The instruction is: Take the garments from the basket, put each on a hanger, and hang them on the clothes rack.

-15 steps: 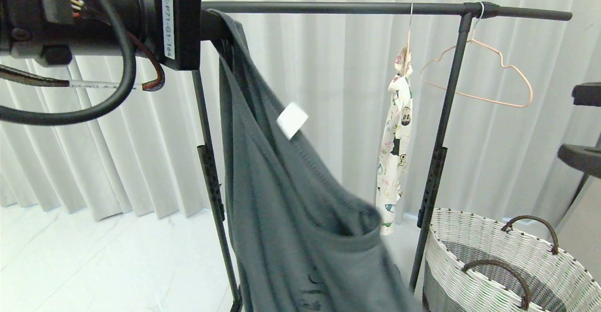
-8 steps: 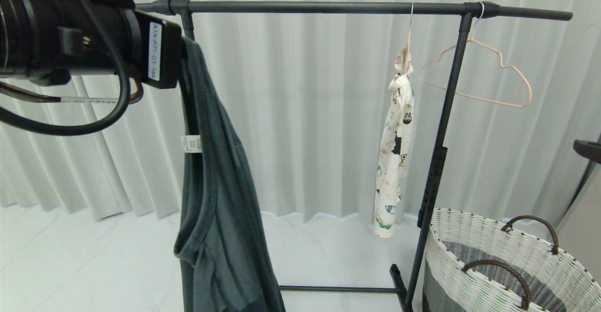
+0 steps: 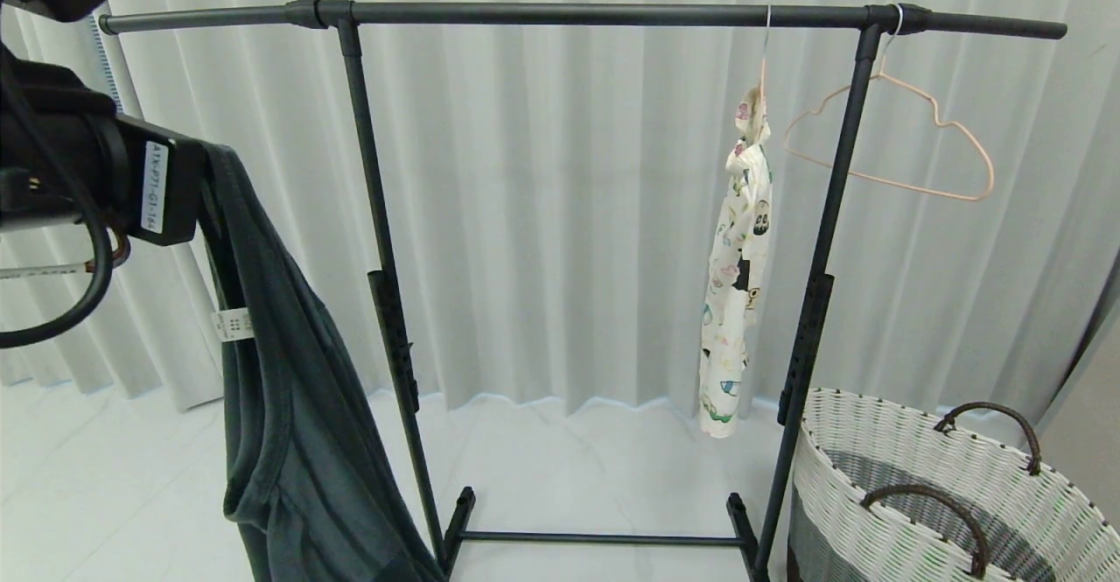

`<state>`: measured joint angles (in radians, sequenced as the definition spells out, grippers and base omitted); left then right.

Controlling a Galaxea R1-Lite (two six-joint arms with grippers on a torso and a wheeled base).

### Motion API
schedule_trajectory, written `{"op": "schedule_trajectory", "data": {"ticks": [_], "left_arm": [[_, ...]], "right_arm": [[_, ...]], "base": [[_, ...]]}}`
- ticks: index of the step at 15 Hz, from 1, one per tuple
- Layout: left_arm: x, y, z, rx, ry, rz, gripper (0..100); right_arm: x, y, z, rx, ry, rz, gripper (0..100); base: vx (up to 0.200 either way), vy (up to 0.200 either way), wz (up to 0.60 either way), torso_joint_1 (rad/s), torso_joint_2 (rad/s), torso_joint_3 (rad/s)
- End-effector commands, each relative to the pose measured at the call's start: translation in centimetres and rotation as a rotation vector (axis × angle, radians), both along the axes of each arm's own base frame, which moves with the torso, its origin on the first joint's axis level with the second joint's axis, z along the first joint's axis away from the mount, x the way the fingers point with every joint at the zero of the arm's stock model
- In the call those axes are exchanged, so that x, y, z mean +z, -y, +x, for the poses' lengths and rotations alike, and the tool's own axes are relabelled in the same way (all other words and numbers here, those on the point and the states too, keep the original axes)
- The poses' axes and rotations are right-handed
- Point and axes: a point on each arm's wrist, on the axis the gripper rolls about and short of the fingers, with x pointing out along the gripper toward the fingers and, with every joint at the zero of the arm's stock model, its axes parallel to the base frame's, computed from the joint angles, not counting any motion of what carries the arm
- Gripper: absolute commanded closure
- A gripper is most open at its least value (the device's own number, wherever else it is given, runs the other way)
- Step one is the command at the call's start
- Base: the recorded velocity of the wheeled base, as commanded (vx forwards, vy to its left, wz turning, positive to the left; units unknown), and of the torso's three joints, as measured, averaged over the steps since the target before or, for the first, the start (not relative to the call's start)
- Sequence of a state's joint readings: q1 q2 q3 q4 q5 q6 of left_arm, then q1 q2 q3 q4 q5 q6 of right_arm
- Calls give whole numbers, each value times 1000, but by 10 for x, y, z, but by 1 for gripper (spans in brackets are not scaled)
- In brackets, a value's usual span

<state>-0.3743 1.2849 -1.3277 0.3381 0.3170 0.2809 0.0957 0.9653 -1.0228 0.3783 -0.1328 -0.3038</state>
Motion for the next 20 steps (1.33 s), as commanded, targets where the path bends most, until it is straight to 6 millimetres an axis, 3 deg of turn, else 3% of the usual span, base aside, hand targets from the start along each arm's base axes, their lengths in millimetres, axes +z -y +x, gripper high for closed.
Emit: {"op": "schedule_trajectory", "data": {"ticks": [1,6,10,20], "left_arm": [[0,-1,-2,3,42,-15,100],[-3,1,2,-7,91,-6,100],[-2,1,1,-8,95,-7,100],[-2,0,0,-8,98,-8,100]], "right_arm": [[-1,1,-1,-3,-2,-4,0],[-3,0,0,15,-13,3,0],[-3,0,2,22,-19,3,0],[-4,0,2,24,-22,-3,0]], "base": [[0,0,0,0,0,0],[0,0,0,0,0,0],[0,0,0,161,-156,-141],[0,0,0,202,-532,-237]]}}
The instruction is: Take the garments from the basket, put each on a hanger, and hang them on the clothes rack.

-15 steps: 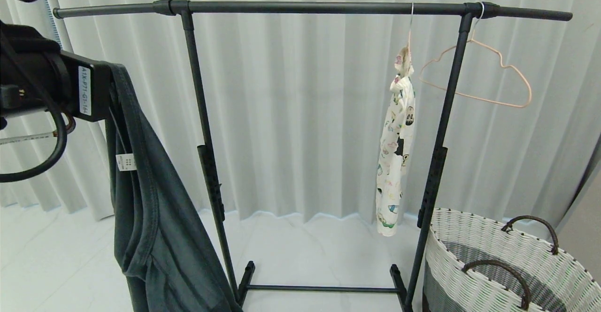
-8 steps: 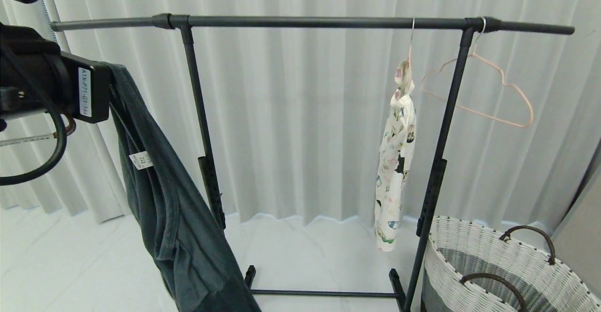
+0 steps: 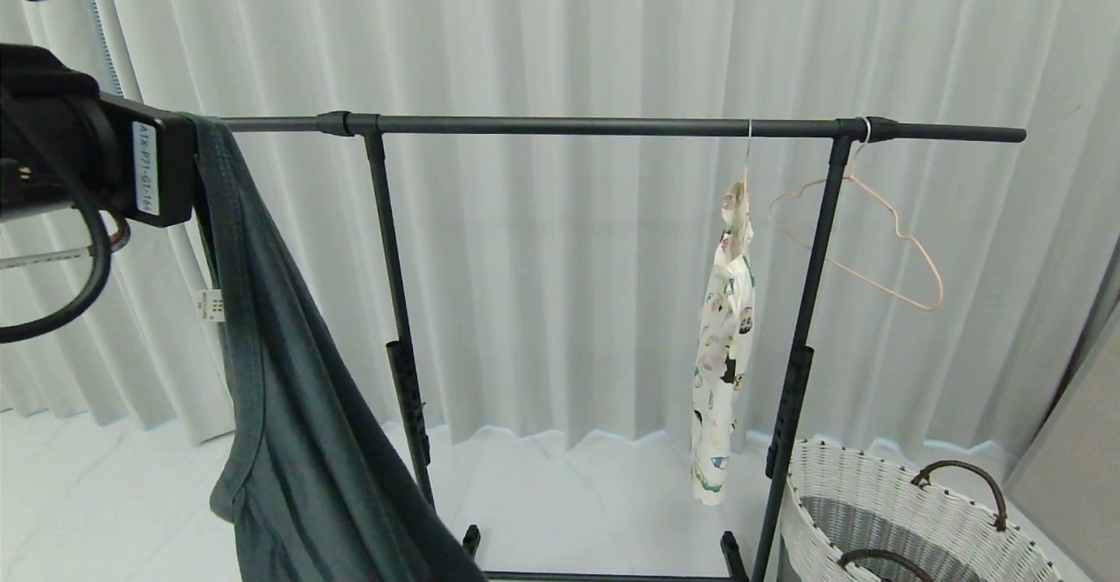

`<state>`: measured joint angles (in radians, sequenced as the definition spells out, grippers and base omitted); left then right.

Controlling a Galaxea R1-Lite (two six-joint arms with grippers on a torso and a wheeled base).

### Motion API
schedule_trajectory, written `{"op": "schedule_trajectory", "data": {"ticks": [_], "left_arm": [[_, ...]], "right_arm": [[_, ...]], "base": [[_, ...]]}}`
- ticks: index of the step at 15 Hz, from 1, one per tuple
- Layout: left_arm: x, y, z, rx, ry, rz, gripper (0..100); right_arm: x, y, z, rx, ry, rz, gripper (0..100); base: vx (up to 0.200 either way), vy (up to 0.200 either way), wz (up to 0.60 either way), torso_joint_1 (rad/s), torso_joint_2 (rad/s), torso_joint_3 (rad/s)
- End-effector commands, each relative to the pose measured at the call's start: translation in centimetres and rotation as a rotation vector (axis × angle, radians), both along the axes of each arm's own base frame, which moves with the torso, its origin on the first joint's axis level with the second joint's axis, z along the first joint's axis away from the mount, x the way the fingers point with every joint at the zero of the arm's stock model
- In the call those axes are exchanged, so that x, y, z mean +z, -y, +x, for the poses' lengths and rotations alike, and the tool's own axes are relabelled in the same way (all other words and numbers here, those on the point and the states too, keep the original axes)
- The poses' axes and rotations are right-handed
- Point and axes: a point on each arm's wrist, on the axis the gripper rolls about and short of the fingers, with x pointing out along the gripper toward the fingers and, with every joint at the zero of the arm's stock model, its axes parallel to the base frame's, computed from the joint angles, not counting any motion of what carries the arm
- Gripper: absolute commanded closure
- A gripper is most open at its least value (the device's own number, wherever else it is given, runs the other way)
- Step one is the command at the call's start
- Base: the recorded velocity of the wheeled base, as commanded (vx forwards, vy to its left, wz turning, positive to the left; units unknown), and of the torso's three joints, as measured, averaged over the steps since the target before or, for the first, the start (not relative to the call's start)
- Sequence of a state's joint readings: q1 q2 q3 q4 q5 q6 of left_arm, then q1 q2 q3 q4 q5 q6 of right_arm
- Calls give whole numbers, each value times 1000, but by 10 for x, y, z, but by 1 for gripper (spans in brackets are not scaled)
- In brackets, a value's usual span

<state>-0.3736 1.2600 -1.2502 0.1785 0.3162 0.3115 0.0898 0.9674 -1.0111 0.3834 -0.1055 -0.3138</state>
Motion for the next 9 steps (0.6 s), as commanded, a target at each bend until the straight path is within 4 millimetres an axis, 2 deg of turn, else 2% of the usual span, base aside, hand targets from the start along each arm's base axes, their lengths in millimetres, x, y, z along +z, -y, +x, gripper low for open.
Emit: {"op": "schedule_trajectory", "data": {"ticks": [1,4,9], "left_arm": [[-1,0,1,-1,-5,2,100],[0,-2,-5,-1,7,0,100],[-9,-7,-19,0,-6,6,100]], "right_arm": [[-2,0,1,2,-7,-1,0],[-3,0,1,4,-10,-3,0],[-3,0,1,2,-8,-1,0]], "base": [[0,0,0,359,-471,-261],[0,0,0,277,-497,-253],[0,0,0,259,-518,-259]]}}
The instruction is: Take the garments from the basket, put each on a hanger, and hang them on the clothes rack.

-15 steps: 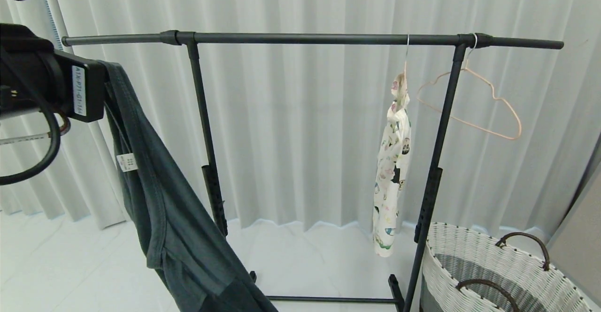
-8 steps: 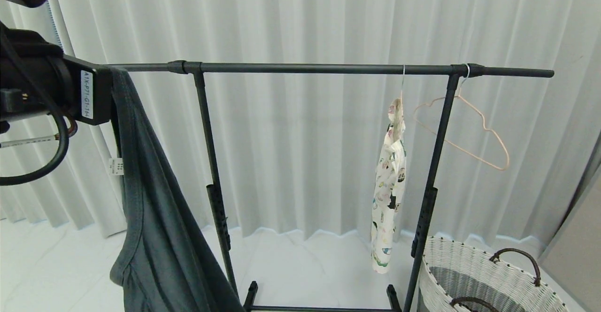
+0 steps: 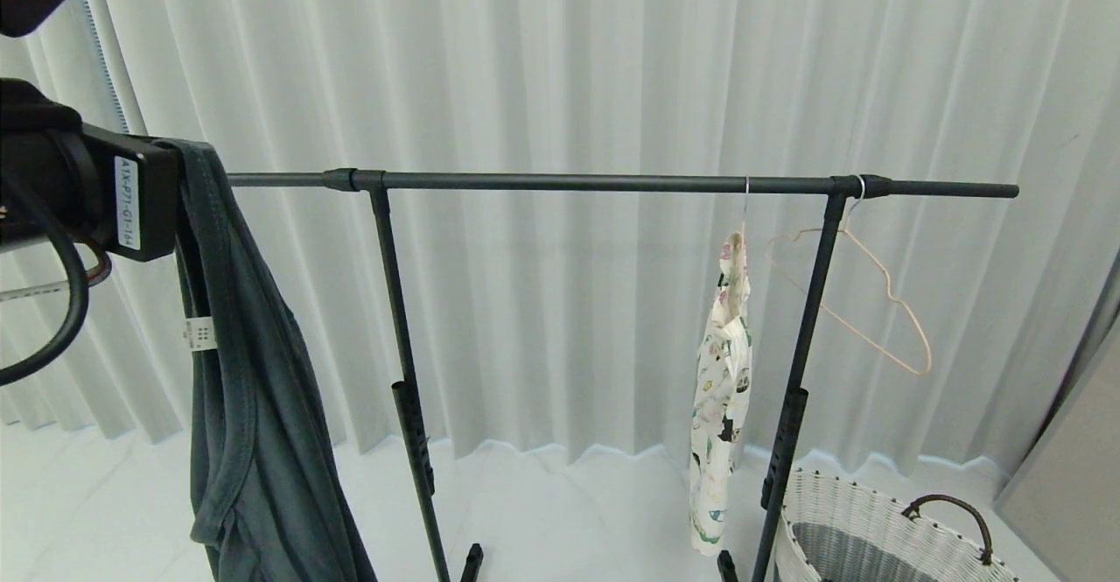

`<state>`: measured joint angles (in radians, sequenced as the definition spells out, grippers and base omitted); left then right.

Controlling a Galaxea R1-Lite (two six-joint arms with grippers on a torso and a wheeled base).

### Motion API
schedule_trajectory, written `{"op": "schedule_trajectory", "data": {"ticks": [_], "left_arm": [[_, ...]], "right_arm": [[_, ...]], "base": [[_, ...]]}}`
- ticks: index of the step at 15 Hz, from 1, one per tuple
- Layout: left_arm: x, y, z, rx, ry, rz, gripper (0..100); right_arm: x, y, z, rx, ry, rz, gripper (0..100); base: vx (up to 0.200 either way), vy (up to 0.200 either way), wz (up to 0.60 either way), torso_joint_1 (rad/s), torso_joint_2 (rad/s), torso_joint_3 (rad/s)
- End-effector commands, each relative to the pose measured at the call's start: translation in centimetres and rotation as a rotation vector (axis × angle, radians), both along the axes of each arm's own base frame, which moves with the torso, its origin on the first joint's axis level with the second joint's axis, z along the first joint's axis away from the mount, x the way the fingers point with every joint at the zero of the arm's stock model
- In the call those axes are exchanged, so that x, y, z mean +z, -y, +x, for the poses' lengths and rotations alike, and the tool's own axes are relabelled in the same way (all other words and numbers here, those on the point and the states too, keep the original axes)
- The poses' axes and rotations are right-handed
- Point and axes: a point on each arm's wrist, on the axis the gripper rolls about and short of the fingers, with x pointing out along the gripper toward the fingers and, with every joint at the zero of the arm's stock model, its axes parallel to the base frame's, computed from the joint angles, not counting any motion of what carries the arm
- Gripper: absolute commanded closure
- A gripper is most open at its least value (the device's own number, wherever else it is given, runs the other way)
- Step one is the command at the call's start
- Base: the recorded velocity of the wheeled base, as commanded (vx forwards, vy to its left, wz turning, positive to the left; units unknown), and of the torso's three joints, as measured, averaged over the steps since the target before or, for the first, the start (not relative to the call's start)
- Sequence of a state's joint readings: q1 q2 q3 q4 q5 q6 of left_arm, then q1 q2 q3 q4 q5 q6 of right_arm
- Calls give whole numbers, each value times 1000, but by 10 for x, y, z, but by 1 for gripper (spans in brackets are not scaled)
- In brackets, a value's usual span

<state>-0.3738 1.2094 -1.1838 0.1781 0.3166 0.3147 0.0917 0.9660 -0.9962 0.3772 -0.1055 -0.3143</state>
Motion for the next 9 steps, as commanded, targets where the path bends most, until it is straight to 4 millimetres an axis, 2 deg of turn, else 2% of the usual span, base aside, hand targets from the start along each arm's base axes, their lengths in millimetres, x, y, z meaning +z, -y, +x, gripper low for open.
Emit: {"op": "schedule_trajectory", "data": {"ticks": [1,3,5,9], "left_arm": [[0,-3,-7,0,10,-2,100],[0,-3,-7,0,10,-2,100],[0,-2,-7,-1,10,-4,100],[-1,-1,-6,-7,5,-1,100]], "right_arm": [[0,0,0,0,0,0,0],[-2,0,-1,-1,-3,-1,0],[-8,0,-1,-1,-6,-1,0],[-15,-1,6,1,39,5,0]], "base": [[0,0,0,271,-535,-271],[0,0,0,237,-447,-222],[0,0,0,85,-156,-73],[0,-200,0,19,-33,-13]]}}
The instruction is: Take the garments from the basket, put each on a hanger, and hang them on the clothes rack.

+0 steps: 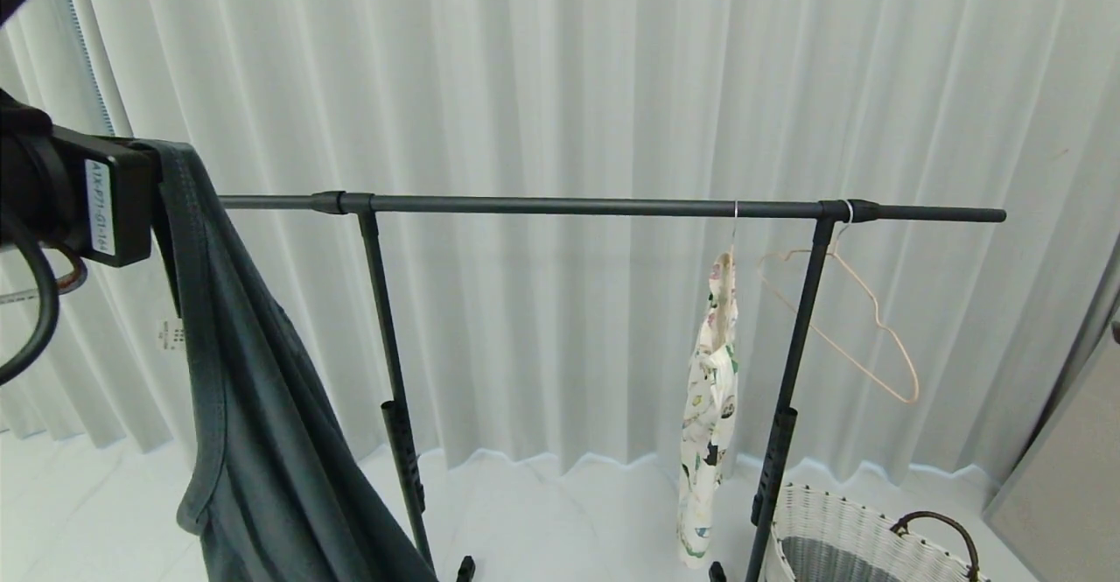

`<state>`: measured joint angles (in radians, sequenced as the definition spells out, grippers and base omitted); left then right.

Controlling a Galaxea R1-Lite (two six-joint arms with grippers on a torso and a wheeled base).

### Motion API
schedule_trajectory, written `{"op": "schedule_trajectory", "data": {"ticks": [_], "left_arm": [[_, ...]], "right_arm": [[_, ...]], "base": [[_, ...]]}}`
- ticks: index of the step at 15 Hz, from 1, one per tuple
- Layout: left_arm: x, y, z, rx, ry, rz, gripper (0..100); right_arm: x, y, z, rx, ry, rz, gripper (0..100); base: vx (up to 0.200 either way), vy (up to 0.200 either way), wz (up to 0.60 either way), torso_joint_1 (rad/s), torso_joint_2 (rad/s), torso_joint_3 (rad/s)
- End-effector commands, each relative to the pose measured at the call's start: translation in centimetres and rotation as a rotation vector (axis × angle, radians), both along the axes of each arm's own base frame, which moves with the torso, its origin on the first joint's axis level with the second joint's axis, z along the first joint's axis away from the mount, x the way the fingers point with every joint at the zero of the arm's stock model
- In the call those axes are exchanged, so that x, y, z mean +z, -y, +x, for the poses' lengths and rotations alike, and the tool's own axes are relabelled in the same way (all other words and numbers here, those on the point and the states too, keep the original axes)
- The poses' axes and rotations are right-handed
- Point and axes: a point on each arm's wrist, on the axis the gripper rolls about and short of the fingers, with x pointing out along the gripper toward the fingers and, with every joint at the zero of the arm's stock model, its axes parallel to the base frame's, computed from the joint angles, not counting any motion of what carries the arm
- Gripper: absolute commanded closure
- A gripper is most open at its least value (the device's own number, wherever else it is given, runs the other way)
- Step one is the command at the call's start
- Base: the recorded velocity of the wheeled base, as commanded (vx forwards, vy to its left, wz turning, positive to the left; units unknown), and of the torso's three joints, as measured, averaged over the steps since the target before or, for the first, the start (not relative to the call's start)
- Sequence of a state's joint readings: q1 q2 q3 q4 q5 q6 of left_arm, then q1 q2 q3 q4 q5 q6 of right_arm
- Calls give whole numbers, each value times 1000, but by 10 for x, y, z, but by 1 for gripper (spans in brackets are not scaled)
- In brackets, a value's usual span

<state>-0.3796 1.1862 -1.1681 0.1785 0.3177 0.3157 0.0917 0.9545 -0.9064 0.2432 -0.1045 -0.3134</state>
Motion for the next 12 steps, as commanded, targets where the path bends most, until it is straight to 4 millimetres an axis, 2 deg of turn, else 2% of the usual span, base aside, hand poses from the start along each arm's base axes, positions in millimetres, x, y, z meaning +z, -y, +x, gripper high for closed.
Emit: {"op": "schedule_trajectory", "data": {"ticks": [1,3,5,8,12], "left_arm": [[0,1,0,-6,-1,1,100],[-1,2,1,-10,-6,1,100],[-1,3,3,-8,-8,2,100],[-2,3,5,-5,-14,3,100],[-3,4,9,-7,-21,5,100]], "right_arm": [[-6,0,2,0,-19,-1,0],[-8,-1,4,11,-28,1,0],[-8,-2,5,49,-32,18,0],[-10,-3,7,101,-44,44,0],[-17,-5,22,97,-103,63,0]], "base": [[0,-200,0,17,-2,-2],[0,-200,0,5,-2,0],[0,0,0,0,0,0],[200,0,0,2,2,-1],[200,0,0,3,0,0]]}}
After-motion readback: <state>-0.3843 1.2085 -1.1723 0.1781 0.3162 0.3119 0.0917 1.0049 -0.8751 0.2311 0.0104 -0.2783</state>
